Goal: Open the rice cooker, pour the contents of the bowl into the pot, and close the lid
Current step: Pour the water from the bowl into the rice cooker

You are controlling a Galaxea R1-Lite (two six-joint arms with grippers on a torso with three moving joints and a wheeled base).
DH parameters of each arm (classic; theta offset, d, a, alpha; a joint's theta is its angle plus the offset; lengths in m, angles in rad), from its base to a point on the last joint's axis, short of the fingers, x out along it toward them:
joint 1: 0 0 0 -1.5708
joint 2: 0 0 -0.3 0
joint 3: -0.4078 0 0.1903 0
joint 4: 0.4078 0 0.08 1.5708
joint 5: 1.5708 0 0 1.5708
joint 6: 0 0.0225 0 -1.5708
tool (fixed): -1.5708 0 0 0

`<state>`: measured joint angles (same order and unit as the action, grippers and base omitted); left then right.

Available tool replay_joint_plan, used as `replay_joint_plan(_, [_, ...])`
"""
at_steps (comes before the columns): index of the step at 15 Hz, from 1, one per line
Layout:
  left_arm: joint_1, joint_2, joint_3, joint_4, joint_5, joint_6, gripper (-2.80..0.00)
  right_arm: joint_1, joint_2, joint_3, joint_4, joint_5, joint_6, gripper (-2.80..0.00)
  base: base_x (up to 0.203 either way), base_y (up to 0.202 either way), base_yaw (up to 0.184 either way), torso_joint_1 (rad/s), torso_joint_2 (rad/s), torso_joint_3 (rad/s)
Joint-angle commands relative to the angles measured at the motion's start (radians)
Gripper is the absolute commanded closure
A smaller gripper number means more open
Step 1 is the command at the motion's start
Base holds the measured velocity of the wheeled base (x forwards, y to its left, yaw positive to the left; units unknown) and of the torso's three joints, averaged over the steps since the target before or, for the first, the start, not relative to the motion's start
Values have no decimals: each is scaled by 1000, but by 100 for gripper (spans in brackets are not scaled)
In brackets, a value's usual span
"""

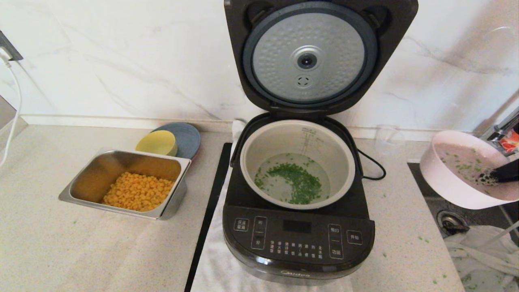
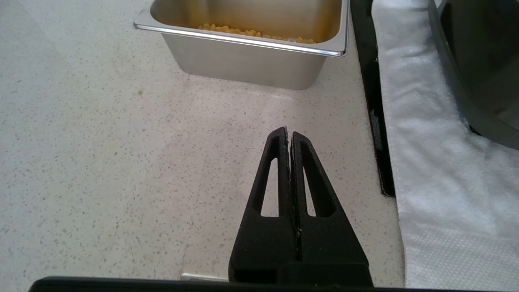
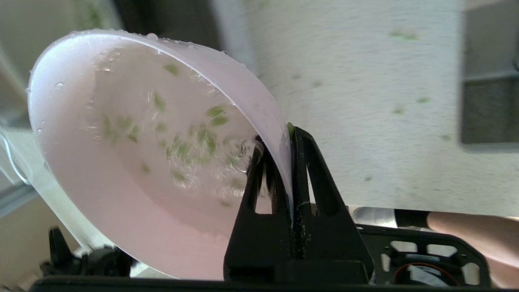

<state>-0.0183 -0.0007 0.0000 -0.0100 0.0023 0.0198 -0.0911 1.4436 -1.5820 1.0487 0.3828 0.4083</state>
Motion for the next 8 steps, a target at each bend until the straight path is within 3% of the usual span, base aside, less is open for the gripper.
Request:
replay_joint_plan(1, [0, -1, 8, -1, 1, 0, 0, 185, 19, -58, 7, -67, 64, 0, 0, 0, 0, 0, 0, 0])
replay_joint_plan(4, [0, -1, 8, -1, 1, 1, 0, 370, 100, -151, 4, -187, 160, 0, 0, 0, 0, 0, 0, 0])
replay_joint_plan(8, [0, -2, 8, -1, 1, 1, 0, 510, 227, -319, 6, -263, 222, 0, 0, 0, 0, 0, 0, 0])
